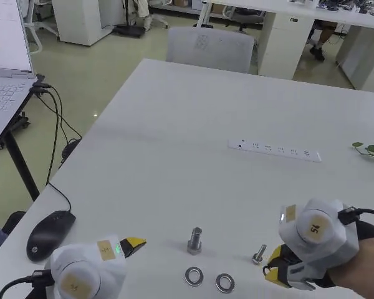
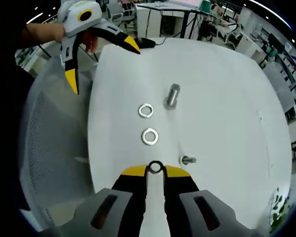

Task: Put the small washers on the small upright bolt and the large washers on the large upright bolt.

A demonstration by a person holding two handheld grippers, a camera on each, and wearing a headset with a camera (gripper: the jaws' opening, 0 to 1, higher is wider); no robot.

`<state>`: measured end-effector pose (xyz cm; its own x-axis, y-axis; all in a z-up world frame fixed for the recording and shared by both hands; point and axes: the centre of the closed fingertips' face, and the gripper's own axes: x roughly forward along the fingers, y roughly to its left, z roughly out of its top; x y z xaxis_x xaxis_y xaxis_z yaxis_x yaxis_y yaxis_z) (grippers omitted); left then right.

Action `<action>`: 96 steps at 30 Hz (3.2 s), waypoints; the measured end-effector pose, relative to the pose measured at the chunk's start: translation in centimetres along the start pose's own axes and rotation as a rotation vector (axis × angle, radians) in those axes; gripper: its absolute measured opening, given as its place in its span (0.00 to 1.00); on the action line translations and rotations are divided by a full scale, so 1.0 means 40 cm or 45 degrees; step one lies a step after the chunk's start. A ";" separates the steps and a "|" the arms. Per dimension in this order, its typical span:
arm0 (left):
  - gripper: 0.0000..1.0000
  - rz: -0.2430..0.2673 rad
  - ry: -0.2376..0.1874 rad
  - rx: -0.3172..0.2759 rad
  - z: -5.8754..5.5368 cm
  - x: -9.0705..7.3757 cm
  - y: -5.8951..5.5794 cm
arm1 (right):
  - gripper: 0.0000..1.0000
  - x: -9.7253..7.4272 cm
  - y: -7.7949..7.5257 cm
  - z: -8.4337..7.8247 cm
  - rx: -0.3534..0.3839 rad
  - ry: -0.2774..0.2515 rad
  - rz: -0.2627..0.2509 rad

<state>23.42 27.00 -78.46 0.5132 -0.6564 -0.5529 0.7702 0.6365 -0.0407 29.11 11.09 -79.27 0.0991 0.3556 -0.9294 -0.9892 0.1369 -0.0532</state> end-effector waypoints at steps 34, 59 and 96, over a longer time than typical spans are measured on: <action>0.99 0.005 0.079 -0.032 -0.041 0.011 -0.009 | 0.12 0.069 -0.144 -0.010 0.051 0.047 0.001; 0.93 0.003 0.118 -0.033 -0.064 0.009 -0.012 | 0.13 0.108 -0.134 -0.019 0.029 0.090 0.035; 0.87 -0.007 0.160 -0.044 -0.085 -0.008 -0.016 | 0.13 0.185 -0.131 -0.040 0.032 0.155 0.072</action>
<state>21.46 28.17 -81.07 0.4562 -0.6052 -0.6524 0.7582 0.6481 -0.0711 34.84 11.54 -86.46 0.0282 0.2484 -0.9682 -0.9896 0.1437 0.0080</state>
